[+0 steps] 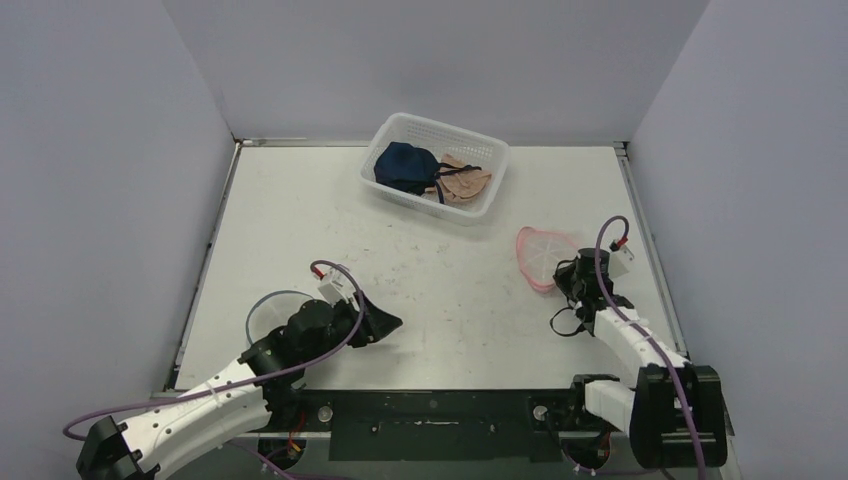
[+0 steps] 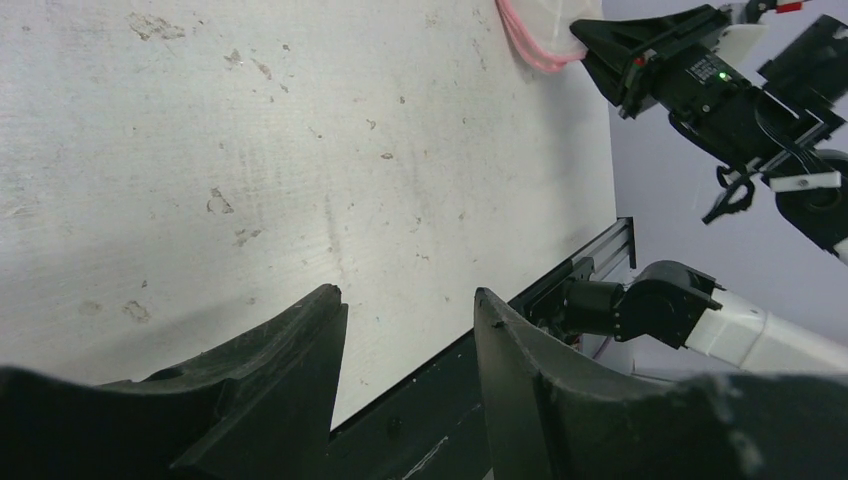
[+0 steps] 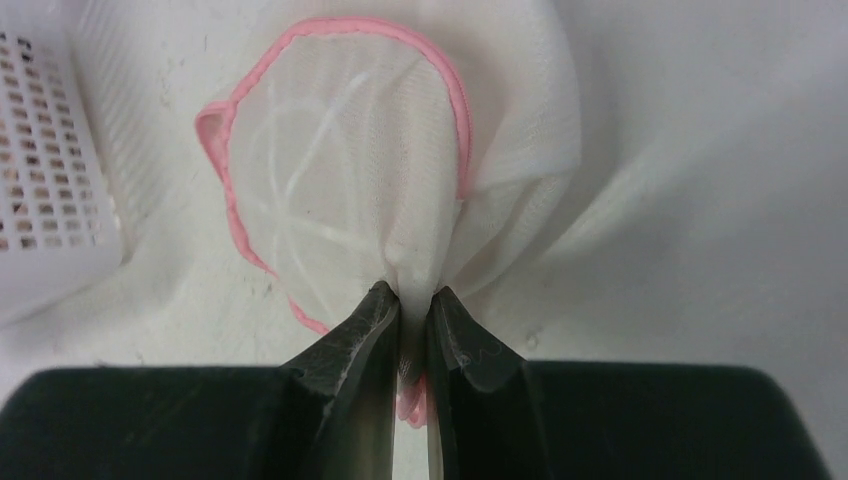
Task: Unzip the laundry bag and remove the bra
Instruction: Move the laundry bag to the center of the board.
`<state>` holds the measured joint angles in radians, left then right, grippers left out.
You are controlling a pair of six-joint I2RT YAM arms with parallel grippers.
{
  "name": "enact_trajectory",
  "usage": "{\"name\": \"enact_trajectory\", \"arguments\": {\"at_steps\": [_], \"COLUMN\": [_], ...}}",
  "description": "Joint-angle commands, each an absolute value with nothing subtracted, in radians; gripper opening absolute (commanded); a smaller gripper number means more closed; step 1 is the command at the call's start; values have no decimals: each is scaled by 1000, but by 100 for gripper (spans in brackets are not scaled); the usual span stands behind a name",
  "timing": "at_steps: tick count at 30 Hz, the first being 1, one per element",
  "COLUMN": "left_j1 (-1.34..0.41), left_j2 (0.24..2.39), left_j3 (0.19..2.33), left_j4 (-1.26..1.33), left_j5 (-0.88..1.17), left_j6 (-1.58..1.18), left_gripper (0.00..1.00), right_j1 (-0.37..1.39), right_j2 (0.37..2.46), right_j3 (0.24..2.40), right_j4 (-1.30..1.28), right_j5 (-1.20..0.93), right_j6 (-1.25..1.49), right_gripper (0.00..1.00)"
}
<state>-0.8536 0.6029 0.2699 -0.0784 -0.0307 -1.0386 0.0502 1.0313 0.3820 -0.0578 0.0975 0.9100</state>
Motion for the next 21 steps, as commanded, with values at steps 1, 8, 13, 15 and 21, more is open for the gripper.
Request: {"name": "enact_trajectory", "arguments": {"at_steps": [1,8,13,15,21], "left_j1": [-848,-849,-848,-847,-848], "left_j2": [570,523,486,480,486], "left_j3": [264,323,363,379,431], "left_j4": [-42,-132,-200,-214,-269], "left_j5": [-18,-41,-83,-95,-123], "left_j6": [-1053,-1034,-1015,-1008,-982], "left_gripper": [48,48,48,48,51], "right_j1": [2,-29,-32,-31,-31], "right_j2": [1205,1526,1673,1716,1719], "right_j3": [462,669,792,832,834], "right_j4": [213,329,352,333,315], "right_j5": [86,76,52,42,23], "right_j6": [937,949,955,948,930], "right_gripper": [5,5,5,5,36]}}
